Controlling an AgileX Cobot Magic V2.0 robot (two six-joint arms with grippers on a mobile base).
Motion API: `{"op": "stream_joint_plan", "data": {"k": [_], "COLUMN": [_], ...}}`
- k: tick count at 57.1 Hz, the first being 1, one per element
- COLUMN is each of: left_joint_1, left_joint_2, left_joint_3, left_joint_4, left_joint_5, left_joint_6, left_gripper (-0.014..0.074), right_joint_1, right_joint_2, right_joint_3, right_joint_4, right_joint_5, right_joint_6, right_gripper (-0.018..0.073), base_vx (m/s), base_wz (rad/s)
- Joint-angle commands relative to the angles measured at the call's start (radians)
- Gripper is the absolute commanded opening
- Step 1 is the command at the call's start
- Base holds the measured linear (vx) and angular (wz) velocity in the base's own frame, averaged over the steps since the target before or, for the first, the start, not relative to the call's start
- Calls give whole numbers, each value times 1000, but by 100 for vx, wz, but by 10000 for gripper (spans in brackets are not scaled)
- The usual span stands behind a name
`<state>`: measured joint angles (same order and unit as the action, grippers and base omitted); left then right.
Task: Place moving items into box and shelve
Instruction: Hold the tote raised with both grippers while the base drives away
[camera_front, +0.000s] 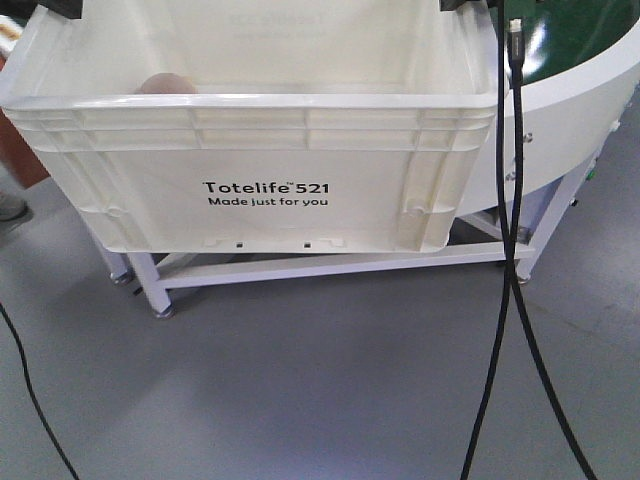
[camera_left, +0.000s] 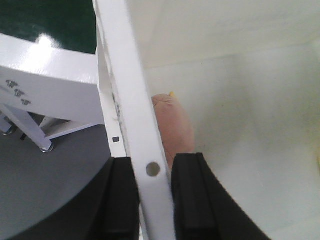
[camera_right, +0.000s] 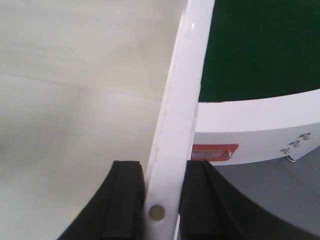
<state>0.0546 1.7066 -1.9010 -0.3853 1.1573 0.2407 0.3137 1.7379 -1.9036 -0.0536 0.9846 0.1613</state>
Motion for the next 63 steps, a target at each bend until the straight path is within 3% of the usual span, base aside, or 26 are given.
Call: {"op": "stream_joint_plan", "data": {"k": [1, 63], "left_joint_1": [5, 5], "left_joint_2": [-71, -69], "left_joint_3": [-46, -46], "left_joint_4": [-28, -28], "left_joint_5": [-114, -111], "left_joint_6": [21, 21], "left_gripper": [2, 2], "right_joint_1": [-12, -12], "right_joint_2": [-73, -73], "right_joint_3": [-42, -42], "right_joint_4": [-53, -49], "right_joint_5": [-129, -124], "right_joint_6": [-19, -19], "right_gripper": [-3, -3], "base_vx": [-37, -38], "base_wz": [18, 37]}}
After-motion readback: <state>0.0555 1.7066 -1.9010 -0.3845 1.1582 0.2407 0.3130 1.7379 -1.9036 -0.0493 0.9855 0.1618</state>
